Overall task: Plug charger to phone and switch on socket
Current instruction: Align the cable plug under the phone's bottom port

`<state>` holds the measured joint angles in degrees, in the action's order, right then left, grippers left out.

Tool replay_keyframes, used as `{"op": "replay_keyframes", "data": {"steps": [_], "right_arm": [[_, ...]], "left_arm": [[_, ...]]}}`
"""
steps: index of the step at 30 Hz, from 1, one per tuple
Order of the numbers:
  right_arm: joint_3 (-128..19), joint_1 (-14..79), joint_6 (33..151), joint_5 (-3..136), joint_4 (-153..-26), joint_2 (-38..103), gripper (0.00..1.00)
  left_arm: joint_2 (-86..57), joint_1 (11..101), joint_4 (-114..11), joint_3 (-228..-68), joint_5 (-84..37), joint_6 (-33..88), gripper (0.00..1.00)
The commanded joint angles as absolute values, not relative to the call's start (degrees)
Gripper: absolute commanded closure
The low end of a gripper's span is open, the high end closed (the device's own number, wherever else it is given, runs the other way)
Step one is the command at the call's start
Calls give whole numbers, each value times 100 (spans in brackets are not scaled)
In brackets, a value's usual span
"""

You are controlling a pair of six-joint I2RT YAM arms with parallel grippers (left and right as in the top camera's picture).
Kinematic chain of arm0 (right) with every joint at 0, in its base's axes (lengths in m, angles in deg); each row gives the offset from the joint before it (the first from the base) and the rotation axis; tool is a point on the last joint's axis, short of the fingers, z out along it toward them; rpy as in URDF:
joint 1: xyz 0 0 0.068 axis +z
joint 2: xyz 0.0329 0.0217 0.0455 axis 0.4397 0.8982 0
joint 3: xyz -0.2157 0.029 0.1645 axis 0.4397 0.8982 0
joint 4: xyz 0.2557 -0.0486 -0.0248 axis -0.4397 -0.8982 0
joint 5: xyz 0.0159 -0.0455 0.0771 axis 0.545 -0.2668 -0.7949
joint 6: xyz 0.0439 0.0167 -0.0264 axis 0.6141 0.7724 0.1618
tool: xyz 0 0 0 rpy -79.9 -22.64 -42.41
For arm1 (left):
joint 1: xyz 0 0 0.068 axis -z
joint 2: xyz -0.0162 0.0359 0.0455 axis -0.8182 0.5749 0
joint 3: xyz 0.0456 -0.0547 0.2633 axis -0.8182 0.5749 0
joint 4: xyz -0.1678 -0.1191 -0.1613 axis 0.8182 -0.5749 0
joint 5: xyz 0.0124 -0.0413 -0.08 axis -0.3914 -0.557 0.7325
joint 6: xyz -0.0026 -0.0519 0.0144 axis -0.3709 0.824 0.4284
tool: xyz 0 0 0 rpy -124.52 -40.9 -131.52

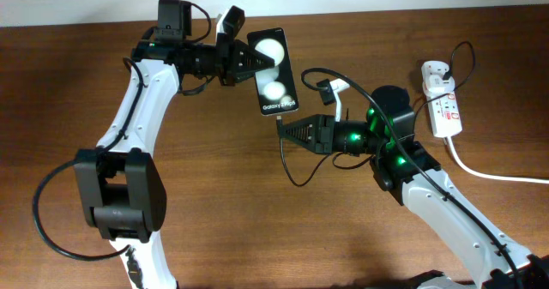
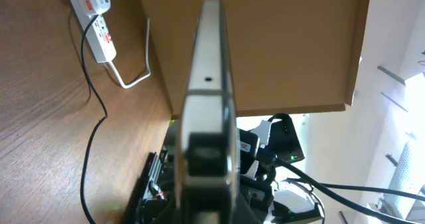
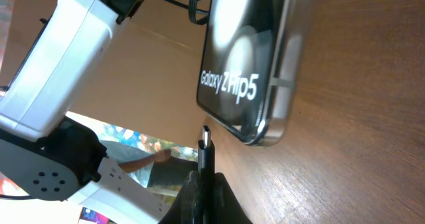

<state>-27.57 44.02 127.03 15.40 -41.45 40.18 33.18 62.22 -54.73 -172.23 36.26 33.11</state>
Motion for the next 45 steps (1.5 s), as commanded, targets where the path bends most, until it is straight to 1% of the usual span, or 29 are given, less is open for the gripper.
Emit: {"op": "replay_keyframes", "data": {"steps": [1, 6, 45], "right_arm": [[-2755, 4389, 12594, 1319, -4105, 4060, 96], [-2752, 4201, 12550, 1177, -4114, 4060, 96], [-2752, 4063, 12489, 1322, -4409, 4062, 96]], "left_arm": [[3198, 6213, -5370, -17298, 3919, 3357, 100], [3198, 6213, -5333, -17298, 3919, 3359, 100], [3198, 6327, -5241, -17298, 3794, 3379, 100]]}}
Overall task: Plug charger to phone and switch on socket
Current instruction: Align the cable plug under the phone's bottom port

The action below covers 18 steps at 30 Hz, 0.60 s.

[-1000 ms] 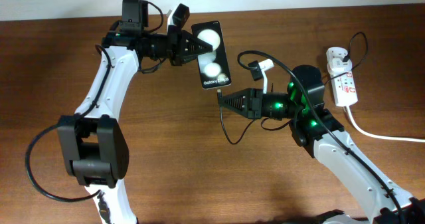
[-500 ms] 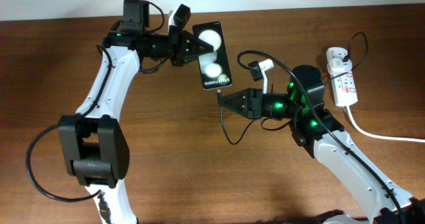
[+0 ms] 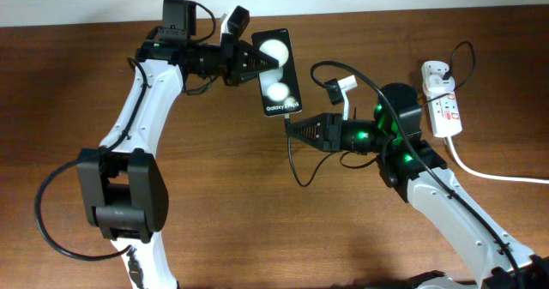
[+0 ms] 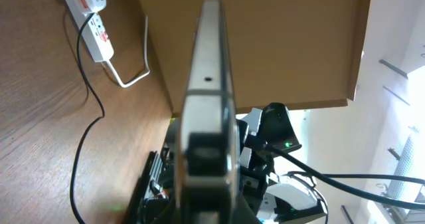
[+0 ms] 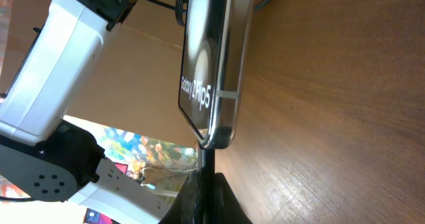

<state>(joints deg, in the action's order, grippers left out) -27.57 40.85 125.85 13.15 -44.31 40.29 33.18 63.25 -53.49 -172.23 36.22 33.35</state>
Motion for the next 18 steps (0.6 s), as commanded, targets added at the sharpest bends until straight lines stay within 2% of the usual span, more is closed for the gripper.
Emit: {"op": "replay_keyframes", "data": {"steps": [1, 18], "right_arm": [[-2752, 4063, 12489, 1302, -4411, 4062, 96], [-2752, 4063, 12338, 1190, -4451, 4062, 96]], "left_arm": [[3198, 6327, -5204, -17298, 3792, 3381, 100], [3198, 6327, -5189, -17298, 3773, 3379, 100]]}}
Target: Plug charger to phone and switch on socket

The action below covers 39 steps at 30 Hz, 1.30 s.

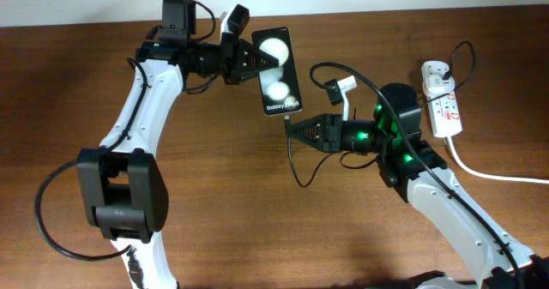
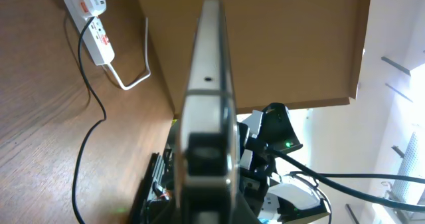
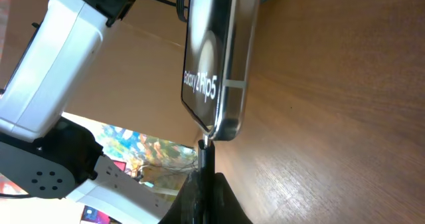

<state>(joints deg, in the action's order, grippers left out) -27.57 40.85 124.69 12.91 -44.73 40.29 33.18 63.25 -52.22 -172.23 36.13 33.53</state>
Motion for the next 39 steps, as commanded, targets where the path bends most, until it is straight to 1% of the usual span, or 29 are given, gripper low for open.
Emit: {"op": "replay_keyframes", "data": {"steps": [1, 39], "right_arm": [[-2752, 4063, 12338, 1177, -4451, 4062, 96], [-2752, 4063, 12299, 1280, -4390, 4062, 96]], "left_arm": [[3198, 6327, -5158, -17298, 3773, 3381, 100], [3198, 6392, -5143, -17298, 3777, 3185, 100]]}}
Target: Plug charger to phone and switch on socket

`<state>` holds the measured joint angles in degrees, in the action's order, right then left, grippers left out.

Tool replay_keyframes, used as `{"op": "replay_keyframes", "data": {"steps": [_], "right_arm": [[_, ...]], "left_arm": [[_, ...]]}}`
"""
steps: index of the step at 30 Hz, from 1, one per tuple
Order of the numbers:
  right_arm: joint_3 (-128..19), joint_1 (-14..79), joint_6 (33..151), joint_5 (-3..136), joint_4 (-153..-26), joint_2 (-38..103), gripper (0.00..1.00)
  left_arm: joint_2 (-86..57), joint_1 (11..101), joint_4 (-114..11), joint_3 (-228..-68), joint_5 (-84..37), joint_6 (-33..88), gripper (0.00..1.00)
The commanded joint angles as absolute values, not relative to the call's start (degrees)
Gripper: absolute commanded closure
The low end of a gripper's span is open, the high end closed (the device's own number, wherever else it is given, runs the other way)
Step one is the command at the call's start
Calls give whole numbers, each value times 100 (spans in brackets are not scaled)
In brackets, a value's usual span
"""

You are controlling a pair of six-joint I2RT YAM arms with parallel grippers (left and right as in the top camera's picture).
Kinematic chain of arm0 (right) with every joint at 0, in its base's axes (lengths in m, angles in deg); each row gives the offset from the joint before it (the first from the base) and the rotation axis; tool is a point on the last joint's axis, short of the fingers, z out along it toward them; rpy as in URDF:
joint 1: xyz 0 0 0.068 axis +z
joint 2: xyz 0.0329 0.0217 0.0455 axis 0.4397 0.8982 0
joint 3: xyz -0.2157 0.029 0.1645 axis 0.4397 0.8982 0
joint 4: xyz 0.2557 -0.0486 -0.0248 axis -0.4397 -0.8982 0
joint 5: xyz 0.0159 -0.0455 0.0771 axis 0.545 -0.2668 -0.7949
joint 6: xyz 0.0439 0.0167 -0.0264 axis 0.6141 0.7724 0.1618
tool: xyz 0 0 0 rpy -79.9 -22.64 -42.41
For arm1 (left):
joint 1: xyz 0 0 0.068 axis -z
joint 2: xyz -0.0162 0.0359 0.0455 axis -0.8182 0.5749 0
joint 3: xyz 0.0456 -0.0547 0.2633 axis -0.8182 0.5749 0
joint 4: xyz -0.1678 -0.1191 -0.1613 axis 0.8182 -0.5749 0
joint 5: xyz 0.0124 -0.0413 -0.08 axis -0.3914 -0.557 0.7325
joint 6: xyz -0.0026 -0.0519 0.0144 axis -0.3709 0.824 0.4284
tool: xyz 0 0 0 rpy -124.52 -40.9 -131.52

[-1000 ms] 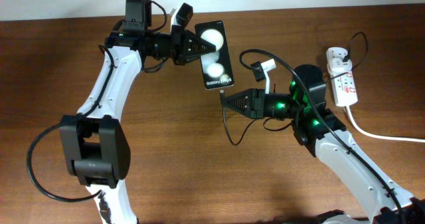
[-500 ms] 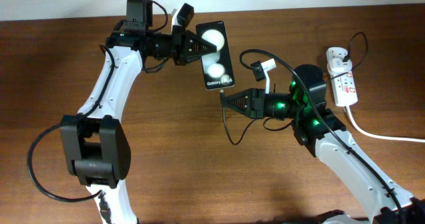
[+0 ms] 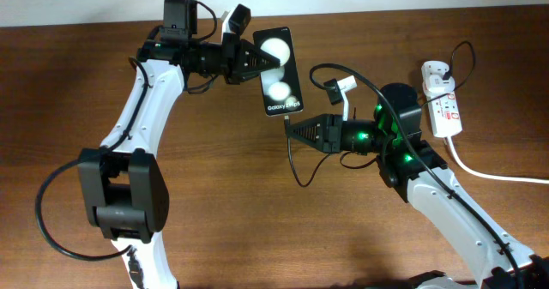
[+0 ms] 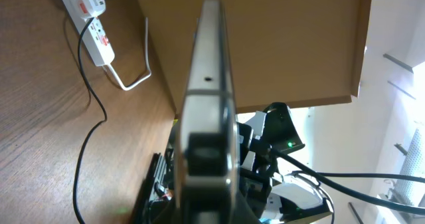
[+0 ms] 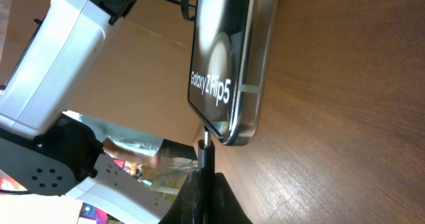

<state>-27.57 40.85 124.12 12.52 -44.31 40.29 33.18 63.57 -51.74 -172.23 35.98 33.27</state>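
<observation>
My left gripper [image 3: 247, 64] is shut on a black Galaxy Z Flip5 phone [image 3: 276, 72], holding it off the table with its bottom end toward the right arm. In the left wrist view the phone [image 4: 209, 84] shows edge-on. My right gripper [image 3: 292, 128] is shut on the black charger plug [image 5: 206, 159]. The plug's metal tip sits just under the phone's [image 5: 226, 58] lower end, on the screen side of the bottom edge. Whether it touches cannot be told. The white socket strip [image 3: 443, 105] lies at the far right.
The black charger cable [image 3: 296, 165] hangs in a loop from the plug down to the wooden table [image 3: 214, 203] and runs back to an adapter [image 3: 433, 70] in the strip. The strip's white lead [image 3: 489, 173] trails off to the right.
In the right wrist view the phone's lower end now lies further right. The plug tip stands beside its screen-side corner instead of under the middle of the edge. Both grippers keep their hold.
At first the plug tip was a short way below the phone's bottom end. Then both arms had shifted up the table and the tip was against the bottom edge. It then stood just under that edge, and now under its screen-side corner.
</observation>
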Motion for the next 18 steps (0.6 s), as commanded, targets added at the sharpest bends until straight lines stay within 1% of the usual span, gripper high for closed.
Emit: {"op": "replay_keyframes", "data": {"steps": [1, 18], "right_arm": [[-2752, 4063, 12296, 1289, -4390, 4062, 96], [-2752, 3958, 12366, 1442, -4392, 4062, 96]], "left_arm": [[3198, 6392, -5143, -17298, 3777, 3187, 100], [3198, 6515, -5141, -17298, 3777, 3182, 100]]}}
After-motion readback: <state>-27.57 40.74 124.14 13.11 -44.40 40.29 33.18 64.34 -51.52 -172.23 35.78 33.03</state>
